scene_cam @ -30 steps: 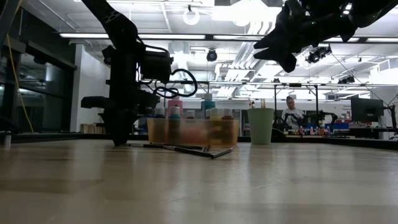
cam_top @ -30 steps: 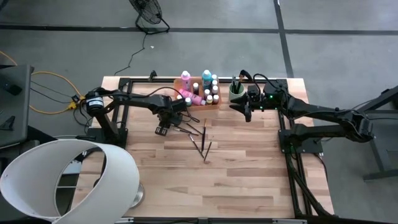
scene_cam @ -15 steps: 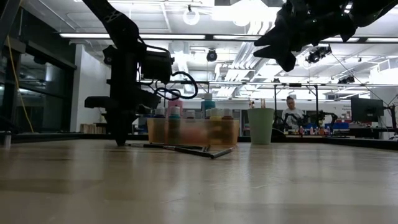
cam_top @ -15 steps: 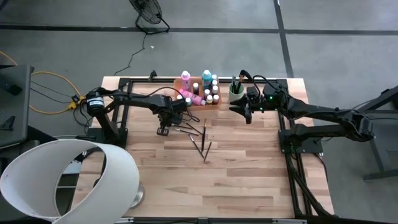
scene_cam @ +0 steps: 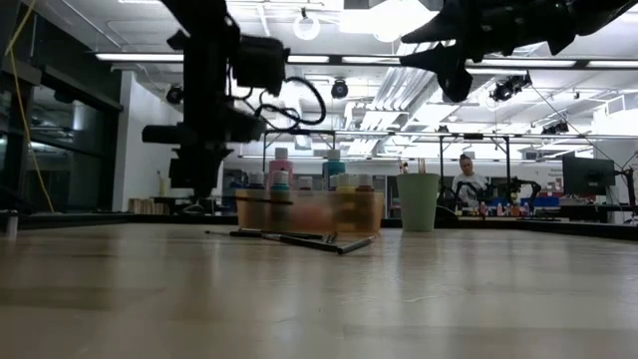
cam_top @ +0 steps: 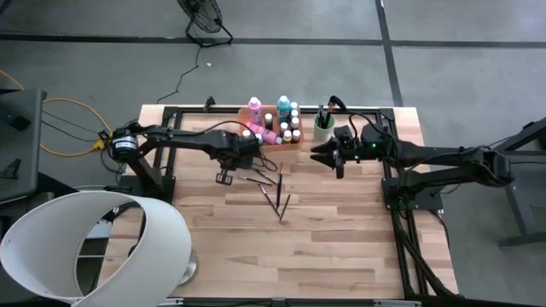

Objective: Pick & Place Paint Supplies
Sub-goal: Put the silver paint brush into the green cup

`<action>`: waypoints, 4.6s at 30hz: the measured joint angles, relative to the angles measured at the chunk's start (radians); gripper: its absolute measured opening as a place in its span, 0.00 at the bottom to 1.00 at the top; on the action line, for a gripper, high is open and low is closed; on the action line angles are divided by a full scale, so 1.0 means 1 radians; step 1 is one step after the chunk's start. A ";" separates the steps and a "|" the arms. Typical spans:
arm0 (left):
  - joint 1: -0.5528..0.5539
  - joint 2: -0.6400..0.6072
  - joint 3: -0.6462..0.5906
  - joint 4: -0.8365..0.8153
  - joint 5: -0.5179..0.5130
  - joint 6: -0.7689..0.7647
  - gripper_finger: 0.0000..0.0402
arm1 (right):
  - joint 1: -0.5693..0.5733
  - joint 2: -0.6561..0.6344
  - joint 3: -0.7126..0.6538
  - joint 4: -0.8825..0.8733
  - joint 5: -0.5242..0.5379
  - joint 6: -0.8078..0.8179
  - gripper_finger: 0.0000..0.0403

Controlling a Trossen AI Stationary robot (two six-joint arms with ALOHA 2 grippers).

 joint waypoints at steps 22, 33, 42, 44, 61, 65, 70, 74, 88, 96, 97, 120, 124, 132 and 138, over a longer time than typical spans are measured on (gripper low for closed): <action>-0.352 -0.001 0.155 0.484 -0.668 0.824 0.00 | 0.025 0.192 0.000 -0.006 -0.219 0.403 0.43; -0.380 -0.002 0.155 0.689 -0.673 1.096 0.00 | 0.016 0.274 0.000 0.161 -0.217 0.402 0.65; -0.380 -0.002 0.155 0.823 -0.639 1.208 0.00 | 0.016 0.315 0.000 0.265 -0.161 0.398 0.63; -0.380 -0.002 0.155 0.831 -0.636 1.225 0.00 | 0.015 0.341 0.001 0.325 -0.166 0.411 0.63; -0.380 -0.002 0.155 0.825 -0.619 1.221 0.00 | -0.012 0.456 0.087 0.392 -0.250 0.402 0.45; -0.380 -0.002 0.155 0.825 -0.620 1.220 0.00 | -0.018 0.456 0.087 0.389 -0.251 0.392 0.32; -0.380 -0.002 0.155 0.825 -0.620 1.193 0.00 | -0.018 0.456 0.087 0.393 -0.290 0.355 0.14; -0.380 -0.004 0.155 0.825 -0.623 1.194 0.00 | -0.016 0.456 0.085 0.386 -0.300 0.324 0.04; -0.378 -0.024 0.155 0.814 -0.631 0.899 0.22 | -0.037 0.456 0.086 0.385 -0.294 0.297 0.03; -0.351 -0.092 0.156 0.606 -0.662 0.456 0.29 | -0.116 0.400 0.087 0.320 -0.195 0.227 0.03; -0.347 -0.105 0.155 0.550 -0.654 0.374 0.29 | -0.126 0.384 0.087 0.300 -0.158 0.205 0.03; -0.324 -0.133 0.154 0.277 -0.488 -0.492 0.29 | -0.344 0.346 0.085 0.165 0.619 -0.228 0.03; -0.324 -0.133 0.154 0.277 -0.493 -0.539 0.29 | -0.377 0.392 0.085 0.169 0.584 -0.228 0.03; -0.323 -0.133 0.154 0.271 -0.497 -0.568 0.29 | -0.391 0.469 0.086 0.229 0.569 -0.228 0.04; -0.324 -0.132 0.154 0.251 -0.498 -0.596 0.29 | -0.392 0.485 0.086 0.216 0.570 -0.228 0.10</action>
